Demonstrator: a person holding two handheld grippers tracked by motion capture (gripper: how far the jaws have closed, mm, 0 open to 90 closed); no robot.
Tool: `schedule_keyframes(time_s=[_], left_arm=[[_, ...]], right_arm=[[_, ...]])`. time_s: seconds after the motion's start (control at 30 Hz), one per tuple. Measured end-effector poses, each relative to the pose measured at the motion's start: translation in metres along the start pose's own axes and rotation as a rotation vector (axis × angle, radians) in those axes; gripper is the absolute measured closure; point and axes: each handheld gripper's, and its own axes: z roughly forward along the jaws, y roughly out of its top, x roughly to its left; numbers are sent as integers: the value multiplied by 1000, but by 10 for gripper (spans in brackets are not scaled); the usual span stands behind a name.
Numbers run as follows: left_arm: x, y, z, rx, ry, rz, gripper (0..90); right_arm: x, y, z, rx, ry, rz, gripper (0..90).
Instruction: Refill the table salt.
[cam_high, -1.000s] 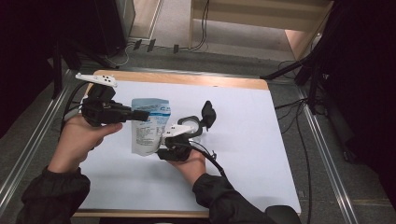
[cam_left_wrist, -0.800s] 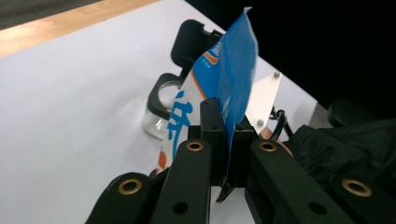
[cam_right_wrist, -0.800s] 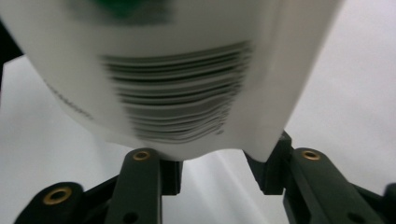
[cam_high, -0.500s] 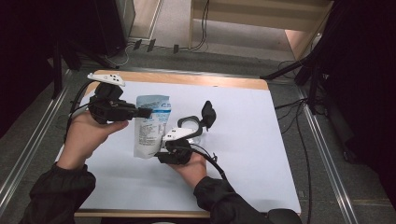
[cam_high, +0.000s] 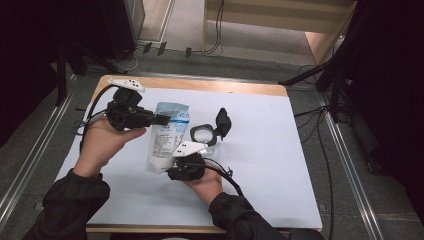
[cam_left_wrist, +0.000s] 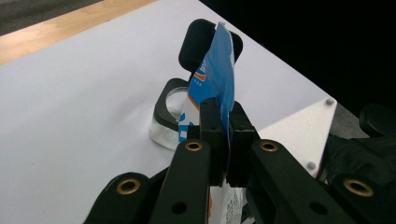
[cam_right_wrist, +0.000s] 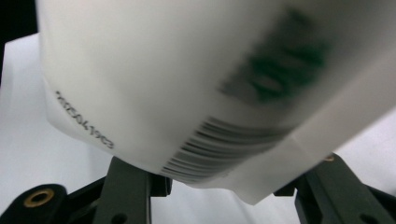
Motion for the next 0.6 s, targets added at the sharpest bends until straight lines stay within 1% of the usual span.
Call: schedule_keyframes(time_s=[0.07, 0.1, 0.17, 0.23, 0.3, 0.33, 0.37, 0.4, 0.47, 0.5, 0.57, 0.6], left_arm=[[0, 0, 3, 2, -4, 5, 892], [0, 1, 4, 5, -5, 7, 891], [0, 1, 6, 7, -7, 6, 884], [0, 1, 7, -1, -12, 4, 872], [1, 1, 10, 5, -22, 4, 854], [2, 0, 12, 17, -24, 11, 851], [2, 0, 14, 19, -17, 13, 868], [2, 0, 15, 15, -24, 10, 881], [3, 0, 17, 16, -20, 3, 890], [4, 0, 17, 21, -15, 7, 893], [5, 0, 19, 19, -10, 2, 896], [6, 0, 20, 19, -12, 0, 896]], right_arm=[[2, -1, 0, 1, 10, -6, 583], [2, -1, -1, 0, 25, 1, 606], [1, -3, -1, 1, 55, 19, 620], [0, -3, -1, -1, 67, 37, 632], [-2, -3, -3, -2, 68, 46, 636], [-2, -4, -3, -4, 69, 48, 636], [-3, -4, -4, -6, 74, 53, 636], [-3, -4, -4, -10, 76, 56, 636], [-4, -4, -5, -13, 76, 58, 627], [-4, -5, -5, -16, 71, 56, 622], [-2, -5, -5, -25, 68, 50, 581], [-1, -5, -5, -30, 62, 37, 566]])
